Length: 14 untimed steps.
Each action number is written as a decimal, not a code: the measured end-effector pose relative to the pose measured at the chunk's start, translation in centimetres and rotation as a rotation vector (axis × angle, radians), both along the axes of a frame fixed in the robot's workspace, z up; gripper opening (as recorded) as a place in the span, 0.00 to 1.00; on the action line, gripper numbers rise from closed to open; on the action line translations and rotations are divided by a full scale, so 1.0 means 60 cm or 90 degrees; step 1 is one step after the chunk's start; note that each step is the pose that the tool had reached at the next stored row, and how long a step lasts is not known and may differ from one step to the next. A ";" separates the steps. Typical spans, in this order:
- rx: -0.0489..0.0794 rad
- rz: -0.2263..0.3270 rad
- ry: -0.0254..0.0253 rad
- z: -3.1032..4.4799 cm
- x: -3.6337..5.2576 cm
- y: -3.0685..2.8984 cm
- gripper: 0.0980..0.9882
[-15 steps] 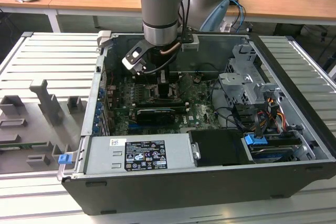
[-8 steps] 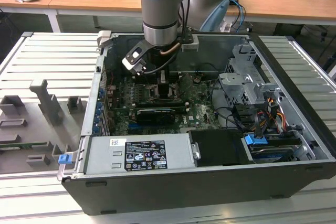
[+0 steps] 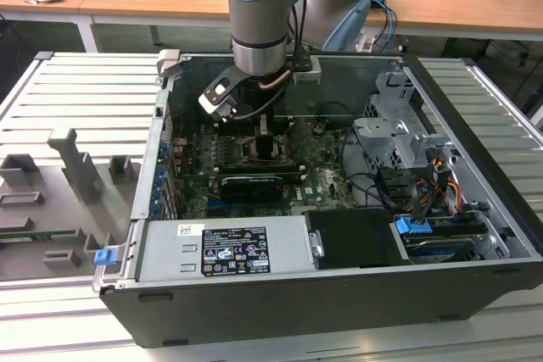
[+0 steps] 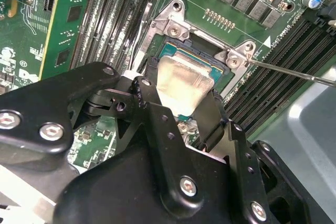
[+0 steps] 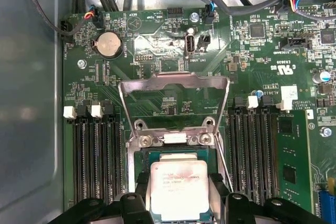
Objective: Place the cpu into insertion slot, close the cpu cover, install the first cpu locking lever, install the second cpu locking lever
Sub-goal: 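Place the cpu into insertion slot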
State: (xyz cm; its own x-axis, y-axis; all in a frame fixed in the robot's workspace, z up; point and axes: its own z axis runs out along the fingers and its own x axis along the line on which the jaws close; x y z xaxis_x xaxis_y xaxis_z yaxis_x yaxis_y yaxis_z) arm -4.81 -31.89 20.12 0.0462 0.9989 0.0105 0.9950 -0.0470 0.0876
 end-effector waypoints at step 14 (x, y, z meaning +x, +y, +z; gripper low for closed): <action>0.000 0.007 -0.0001 0.000 0.000 0.0000 0.48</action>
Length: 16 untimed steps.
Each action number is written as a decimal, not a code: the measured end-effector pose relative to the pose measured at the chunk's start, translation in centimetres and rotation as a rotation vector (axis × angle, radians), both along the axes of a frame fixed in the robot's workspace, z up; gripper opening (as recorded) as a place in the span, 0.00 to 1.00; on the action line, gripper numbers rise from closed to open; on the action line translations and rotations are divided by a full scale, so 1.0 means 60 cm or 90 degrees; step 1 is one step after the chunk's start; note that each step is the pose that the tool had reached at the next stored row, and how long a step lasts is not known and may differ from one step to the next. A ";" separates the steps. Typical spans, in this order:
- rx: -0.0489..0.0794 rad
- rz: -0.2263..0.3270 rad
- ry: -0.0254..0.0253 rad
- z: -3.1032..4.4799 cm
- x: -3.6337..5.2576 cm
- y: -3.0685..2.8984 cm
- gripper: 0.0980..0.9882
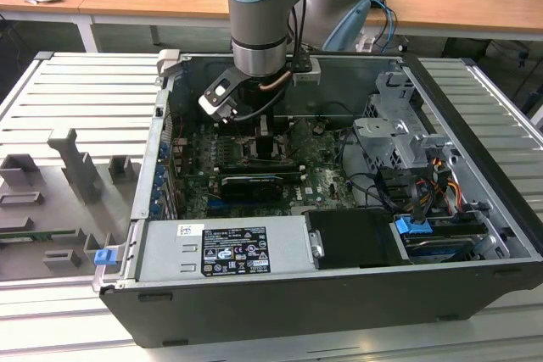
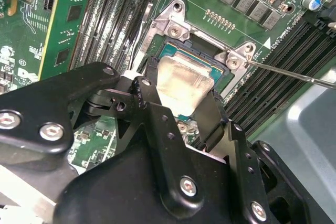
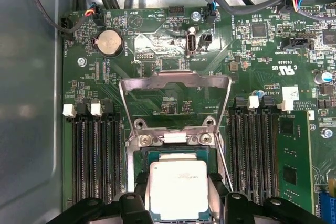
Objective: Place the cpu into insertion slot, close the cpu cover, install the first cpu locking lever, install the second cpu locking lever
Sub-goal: 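Place the cpu into insertion slot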
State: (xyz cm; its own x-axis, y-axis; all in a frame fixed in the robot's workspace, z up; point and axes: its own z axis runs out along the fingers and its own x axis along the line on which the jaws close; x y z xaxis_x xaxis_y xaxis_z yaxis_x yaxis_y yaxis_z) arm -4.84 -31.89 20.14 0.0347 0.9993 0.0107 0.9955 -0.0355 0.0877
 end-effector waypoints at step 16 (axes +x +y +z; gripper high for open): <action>0.000 0.002 0.0004 0.008 0.000 0.0009 0.57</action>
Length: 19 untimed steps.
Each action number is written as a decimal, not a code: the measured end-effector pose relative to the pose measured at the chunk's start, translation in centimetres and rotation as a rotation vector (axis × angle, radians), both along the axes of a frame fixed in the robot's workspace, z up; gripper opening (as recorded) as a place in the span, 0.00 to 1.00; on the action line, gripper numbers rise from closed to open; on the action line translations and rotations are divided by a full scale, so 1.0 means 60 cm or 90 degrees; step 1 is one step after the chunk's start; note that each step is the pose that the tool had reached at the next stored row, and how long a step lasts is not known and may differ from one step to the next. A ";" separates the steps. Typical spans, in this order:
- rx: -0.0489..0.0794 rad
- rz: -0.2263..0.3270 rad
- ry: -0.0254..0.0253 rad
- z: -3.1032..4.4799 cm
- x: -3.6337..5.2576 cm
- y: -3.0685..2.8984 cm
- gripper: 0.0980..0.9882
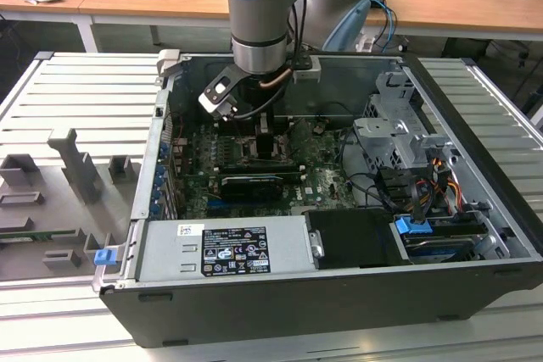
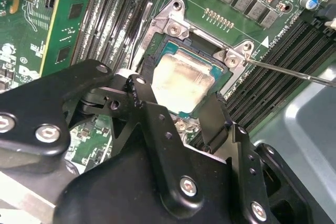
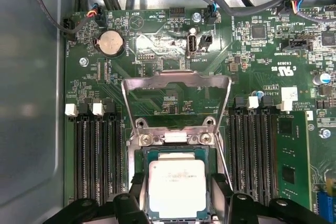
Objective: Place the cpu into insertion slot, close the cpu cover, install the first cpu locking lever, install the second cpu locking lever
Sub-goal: 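Place the cpu into insertion slot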
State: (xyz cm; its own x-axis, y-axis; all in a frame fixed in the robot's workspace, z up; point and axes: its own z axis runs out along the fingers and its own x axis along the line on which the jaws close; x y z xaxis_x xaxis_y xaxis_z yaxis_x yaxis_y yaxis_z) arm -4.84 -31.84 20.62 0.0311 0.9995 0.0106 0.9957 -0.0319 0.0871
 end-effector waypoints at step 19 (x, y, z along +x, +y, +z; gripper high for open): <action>0.000 0.000 0.0038 0.031 0.000 0.0000 0.01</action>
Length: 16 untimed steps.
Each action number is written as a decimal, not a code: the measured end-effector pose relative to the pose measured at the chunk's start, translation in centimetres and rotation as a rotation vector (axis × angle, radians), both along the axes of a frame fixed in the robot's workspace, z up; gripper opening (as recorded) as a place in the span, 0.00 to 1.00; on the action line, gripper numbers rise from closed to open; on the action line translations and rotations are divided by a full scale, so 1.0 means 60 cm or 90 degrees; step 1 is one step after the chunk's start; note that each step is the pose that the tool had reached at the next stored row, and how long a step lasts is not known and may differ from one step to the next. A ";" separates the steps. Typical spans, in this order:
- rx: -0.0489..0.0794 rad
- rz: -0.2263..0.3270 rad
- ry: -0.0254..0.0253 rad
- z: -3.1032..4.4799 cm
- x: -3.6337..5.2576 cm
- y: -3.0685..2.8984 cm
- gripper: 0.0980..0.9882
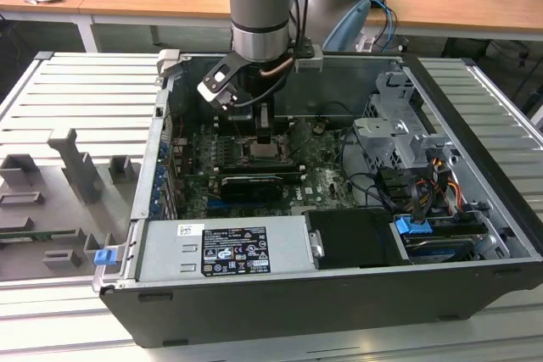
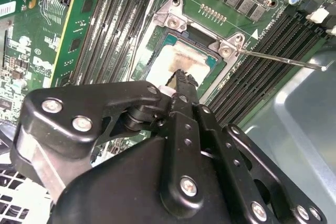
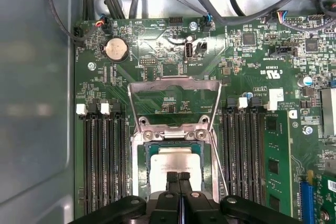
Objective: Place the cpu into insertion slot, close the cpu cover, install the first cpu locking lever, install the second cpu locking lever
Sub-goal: 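Place the cpu into insertion slot, then close the cpu cover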
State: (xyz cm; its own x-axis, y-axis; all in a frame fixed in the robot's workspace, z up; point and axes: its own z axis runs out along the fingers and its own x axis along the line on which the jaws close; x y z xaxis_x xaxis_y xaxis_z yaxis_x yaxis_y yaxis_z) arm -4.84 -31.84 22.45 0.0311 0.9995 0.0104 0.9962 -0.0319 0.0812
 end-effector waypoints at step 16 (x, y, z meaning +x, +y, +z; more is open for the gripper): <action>0.000 0.000 0.0065 0.014 0.024 -0.0001 0.01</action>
